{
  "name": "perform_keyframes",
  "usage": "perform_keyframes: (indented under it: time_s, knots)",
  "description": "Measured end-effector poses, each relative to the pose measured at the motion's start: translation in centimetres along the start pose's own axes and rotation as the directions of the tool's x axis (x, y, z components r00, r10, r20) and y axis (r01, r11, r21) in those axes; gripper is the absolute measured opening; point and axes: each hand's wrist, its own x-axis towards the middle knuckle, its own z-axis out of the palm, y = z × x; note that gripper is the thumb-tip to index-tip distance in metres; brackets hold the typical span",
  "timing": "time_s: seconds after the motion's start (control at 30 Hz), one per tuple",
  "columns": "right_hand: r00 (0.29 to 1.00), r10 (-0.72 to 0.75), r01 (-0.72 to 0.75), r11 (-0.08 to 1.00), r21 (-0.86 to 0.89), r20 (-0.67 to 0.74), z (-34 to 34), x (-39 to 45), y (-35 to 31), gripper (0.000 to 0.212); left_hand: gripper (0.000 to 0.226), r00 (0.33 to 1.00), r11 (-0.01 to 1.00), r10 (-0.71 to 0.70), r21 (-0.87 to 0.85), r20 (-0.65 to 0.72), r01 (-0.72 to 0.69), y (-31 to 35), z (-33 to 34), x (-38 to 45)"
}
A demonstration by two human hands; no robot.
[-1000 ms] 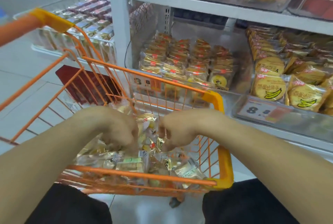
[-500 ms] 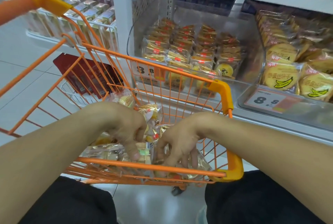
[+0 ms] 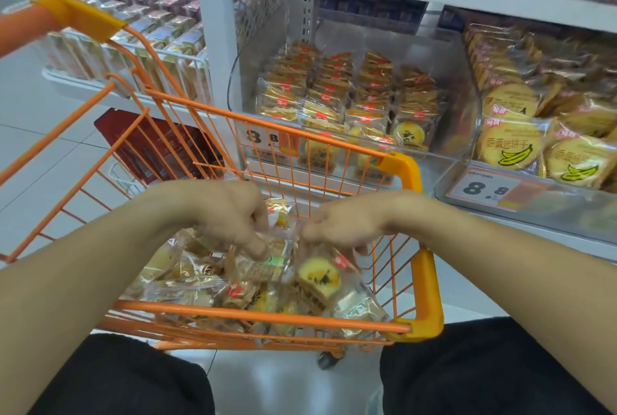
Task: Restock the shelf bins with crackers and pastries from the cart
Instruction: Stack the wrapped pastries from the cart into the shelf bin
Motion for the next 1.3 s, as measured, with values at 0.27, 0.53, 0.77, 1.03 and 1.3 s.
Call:
perform_keyframes:
  time_s: [0.27, 0.53, 0.77, 1.03, 1.3]
  knots:
    - [0.824, 0.053, 0.142, 0.944, 0.296, -0.564, -3.4, -3.4, 2.8, 0.036, 0.039, 0.84, 0.958, 0.111, -0.167, -0.531, -0.232, -1.5, -1.1, 0.7]
    - [0.832, 0.004, 0.533, 0.271, 0.801, -0.555, -4.6, -3.7, 5.3, 0.055, 0.041, 0.665, 0.889, 0.147, -0.196, -0.732, -0.413, -0.6, -1.6, 0.9]
    - [0.807, 0.065, 0.549, 0.283, 0.786, -0.587, -3.7, -3.0, 4.7, 0.05, 0.042, 0.616, 0.66, 0.118, -0.402, -0.779, -0.634, 1.4, -1.3, 0.0]
    - [0.85, -0.122, 0.52, 0.041, 0.853, -0.512, -3.4, -3.2, 3.0, 0.038, 0.042, 0.752, 0.122, 0.007, -0.746, -0.659, -0.655, 1.6, -1.5, 0.5]
    - [0.858, -0.126, 0.503, 0.006, 0.864, -0.499, -3.1, -2.7, 3.1, 0.047, 0.034, 0.858, 0.107, -0.002, -0.853, -0.513, -0.51, 2.9, -2.0, 0.2]
